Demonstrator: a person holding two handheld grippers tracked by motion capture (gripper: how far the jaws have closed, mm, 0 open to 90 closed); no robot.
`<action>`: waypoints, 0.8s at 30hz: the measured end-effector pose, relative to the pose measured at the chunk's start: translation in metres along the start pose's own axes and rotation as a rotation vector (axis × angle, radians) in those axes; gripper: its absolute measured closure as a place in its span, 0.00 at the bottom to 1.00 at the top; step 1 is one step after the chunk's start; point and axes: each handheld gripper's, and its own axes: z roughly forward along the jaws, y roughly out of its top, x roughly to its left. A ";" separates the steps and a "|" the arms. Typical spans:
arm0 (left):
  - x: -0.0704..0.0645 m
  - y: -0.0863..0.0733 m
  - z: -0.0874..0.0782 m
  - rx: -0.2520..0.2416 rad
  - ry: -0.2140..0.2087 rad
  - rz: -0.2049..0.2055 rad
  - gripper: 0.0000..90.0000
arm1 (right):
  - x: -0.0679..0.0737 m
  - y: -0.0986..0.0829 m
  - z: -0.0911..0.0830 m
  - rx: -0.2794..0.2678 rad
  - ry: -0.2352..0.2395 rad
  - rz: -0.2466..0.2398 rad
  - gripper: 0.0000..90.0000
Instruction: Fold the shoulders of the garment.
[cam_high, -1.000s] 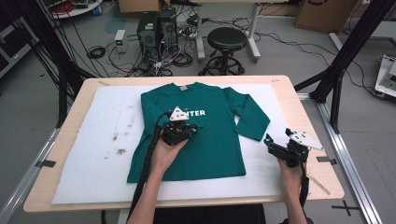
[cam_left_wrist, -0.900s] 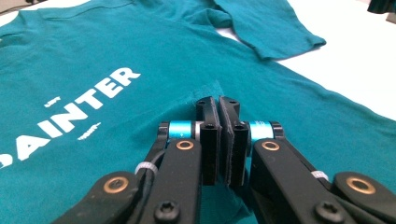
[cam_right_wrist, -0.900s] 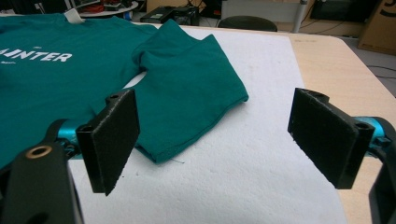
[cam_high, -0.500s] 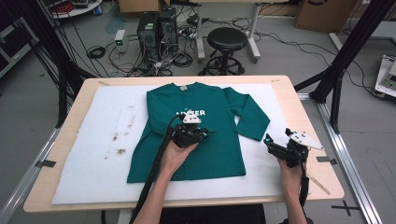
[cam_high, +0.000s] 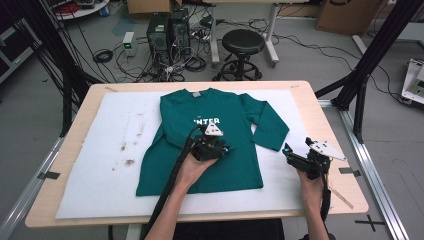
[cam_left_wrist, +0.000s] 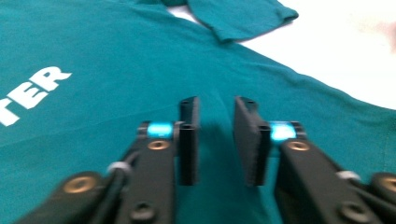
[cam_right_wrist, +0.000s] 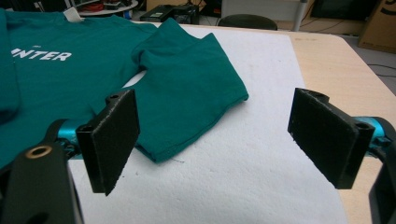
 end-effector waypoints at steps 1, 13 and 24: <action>0.003 0.000 -0.007 -0.013 0.008 -0.005 0.69 | 0.000 0.000 0.000 -0.001 0.001 0.000 0.19; 0.079 -0.037 -0.108 -0.065 0.290 -0.178 0.66 | 0.001 0.000 0.000 0.001 -0.005 -0.008 0.19; 0.120 -0.081 -0.113 0.049 0.403 -0.280 0.70 | 0.002 0.000 0.001 0.005 -0.012 -0.016 0.19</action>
